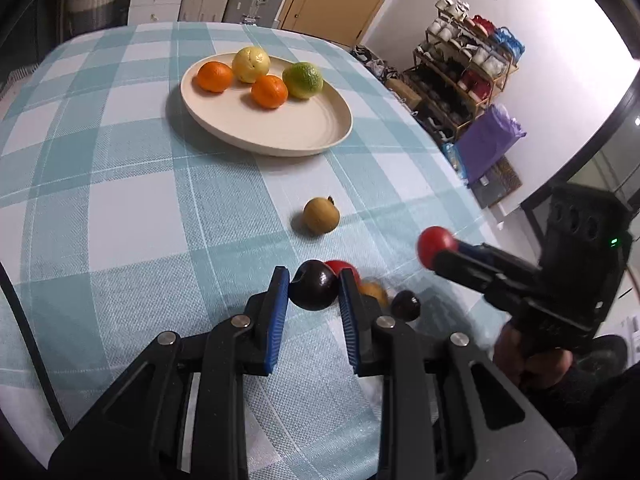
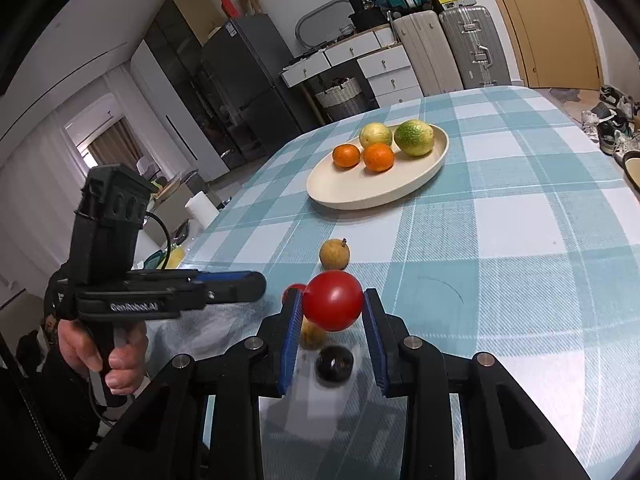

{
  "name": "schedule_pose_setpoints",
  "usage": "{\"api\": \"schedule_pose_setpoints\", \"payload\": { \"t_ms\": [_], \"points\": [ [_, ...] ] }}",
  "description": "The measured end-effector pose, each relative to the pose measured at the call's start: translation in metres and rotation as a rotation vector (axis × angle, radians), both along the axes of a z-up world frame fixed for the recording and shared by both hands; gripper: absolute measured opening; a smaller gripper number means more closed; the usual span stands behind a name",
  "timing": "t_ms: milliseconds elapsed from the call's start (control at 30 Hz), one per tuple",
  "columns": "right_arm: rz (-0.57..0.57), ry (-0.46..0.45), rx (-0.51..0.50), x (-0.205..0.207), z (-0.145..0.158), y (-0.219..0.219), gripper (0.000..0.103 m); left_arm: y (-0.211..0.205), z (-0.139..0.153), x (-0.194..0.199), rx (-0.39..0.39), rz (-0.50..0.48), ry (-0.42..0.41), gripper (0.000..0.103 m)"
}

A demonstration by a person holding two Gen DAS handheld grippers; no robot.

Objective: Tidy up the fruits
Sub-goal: 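Grasp the dark plum with the left gripper while the right gripper holds the tomato, then carry the plum and tomato onto the cream plate and open both grippers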

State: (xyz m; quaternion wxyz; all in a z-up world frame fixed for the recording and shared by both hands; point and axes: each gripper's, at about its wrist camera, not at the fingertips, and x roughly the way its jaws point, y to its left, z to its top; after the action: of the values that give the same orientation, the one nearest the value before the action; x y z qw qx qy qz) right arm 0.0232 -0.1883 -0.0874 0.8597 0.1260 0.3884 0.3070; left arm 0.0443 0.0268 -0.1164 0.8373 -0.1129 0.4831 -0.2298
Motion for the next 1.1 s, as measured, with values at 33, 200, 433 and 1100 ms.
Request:
{"api": "schedule_pose_setpoints", "payload": {
  "t_ms": [33,200,433,1100],
  "points": [
    [0.003,0.000,0.002,0.002,0.000,0.001,0.031,0.004,0.001,0.003,-0.020,0.005,0.006,0.022],
    [0.016,-0.002,0.010,0.022,0.002,0.006,0.031,0.014,0.010,0.020,-0.049,0.029,0.001,0.022],
    [0.010,-0.004,0.016,0.054,0.011,0.008,0.031,0.018,0.023,0.057,-0.061,0.051,-0.008,0.022],
    [-0.032,0.040,-0.052,0.153,0.014,0.026,0.031,0.012,0.037,0.175,0.028,0.120,-0.060,0.022]
  ]
}}
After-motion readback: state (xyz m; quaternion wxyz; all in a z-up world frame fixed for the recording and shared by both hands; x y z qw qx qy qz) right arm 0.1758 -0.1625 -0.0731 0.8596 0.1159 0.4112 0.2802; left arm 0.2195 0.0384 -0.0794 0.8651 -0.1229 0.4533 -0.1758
